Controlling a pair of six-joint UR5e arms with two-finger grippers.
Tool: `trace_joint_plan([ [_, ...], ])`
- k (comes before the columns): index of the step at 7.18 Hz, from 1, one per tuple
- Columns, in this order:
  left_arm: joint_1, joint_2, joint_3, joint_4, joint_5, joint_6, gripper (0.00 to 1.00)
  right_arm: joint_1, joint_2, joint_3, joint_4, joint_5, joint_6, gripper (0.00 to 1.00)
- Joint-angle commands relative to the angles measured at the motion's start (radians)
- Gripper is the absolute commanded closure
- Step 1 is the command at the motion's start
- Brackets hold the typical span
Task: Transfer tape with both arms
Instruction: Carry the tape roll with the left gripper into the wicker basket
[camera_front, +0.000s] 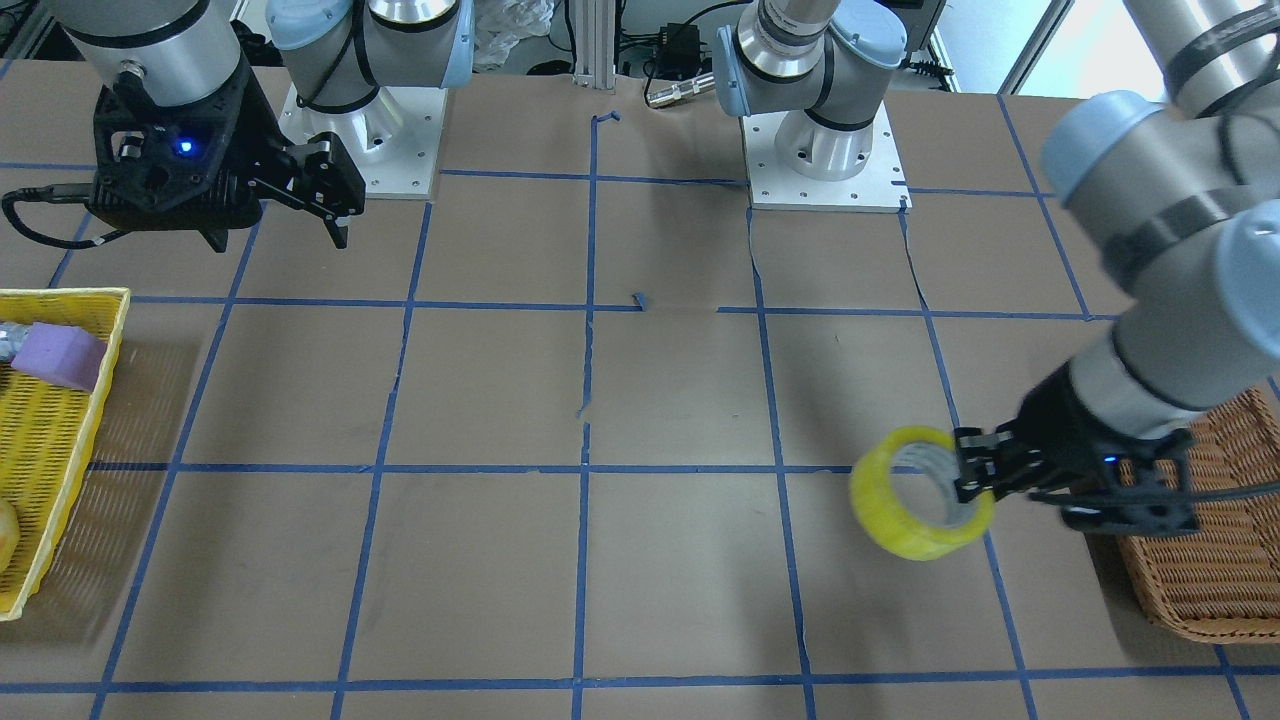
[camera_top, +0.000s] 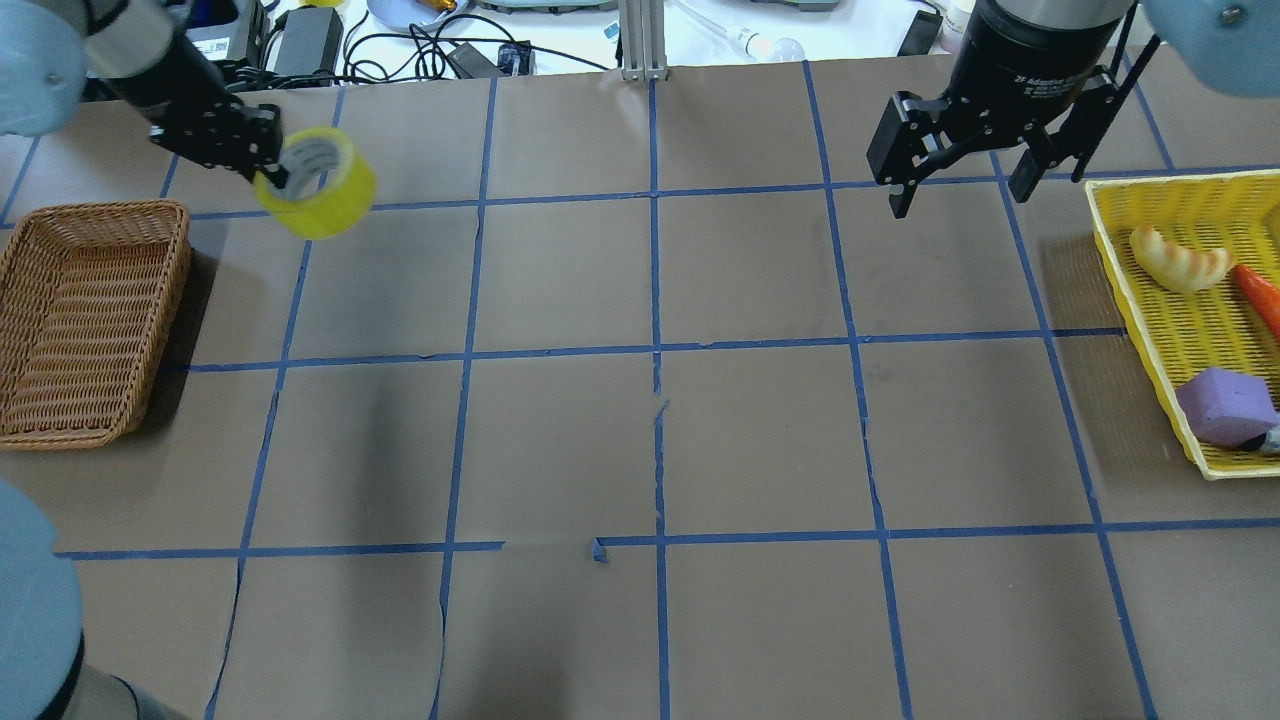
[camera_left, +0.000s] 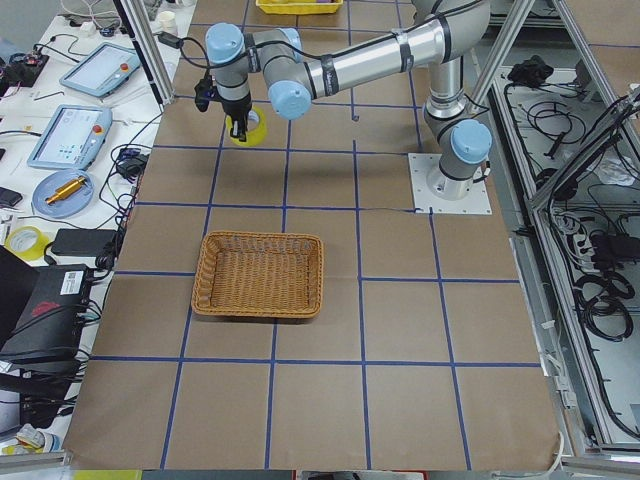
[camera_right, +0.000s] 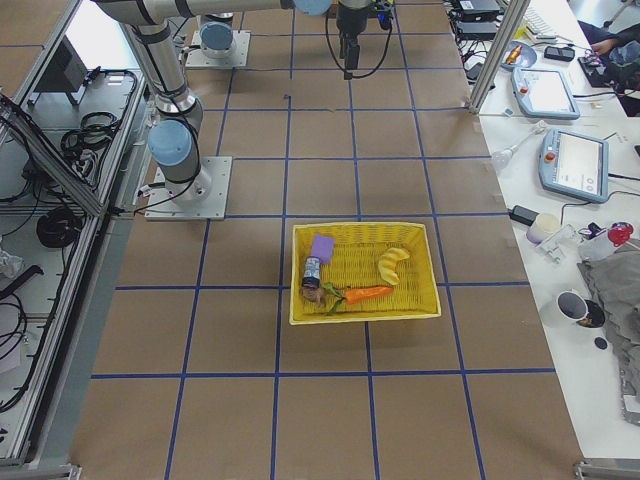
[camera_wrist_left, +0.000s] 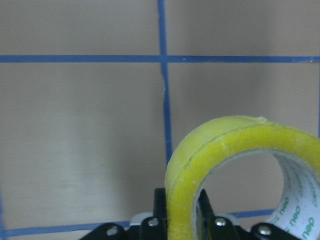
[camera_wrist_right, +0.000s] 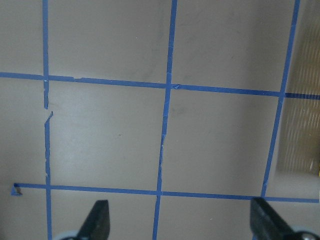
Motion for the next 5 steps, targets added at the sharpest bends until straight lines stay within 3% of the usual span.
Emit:
trace_joint_plan([
  [1, 0.236, -0.044, 0.023, 0.034, 0.02, 0.409, 1.0, 0.0, -0.002, 0.0, 0.0, 0.001, -0.002, 0.0],
  [2, 0.29, -0.078, 0.022, 0.151, 0.029, 0.456, 1.0, 0.0, -0.004, 0.0, 0.0, -0.001, -0.002, 0.0],
  [5, 0.373, -0.219, 0.028, 0.274, 0.05, 0.625, 1.0, 0.0, -0.004, 0.001, -0.001, 0.001, 0.0, 0.0],
])
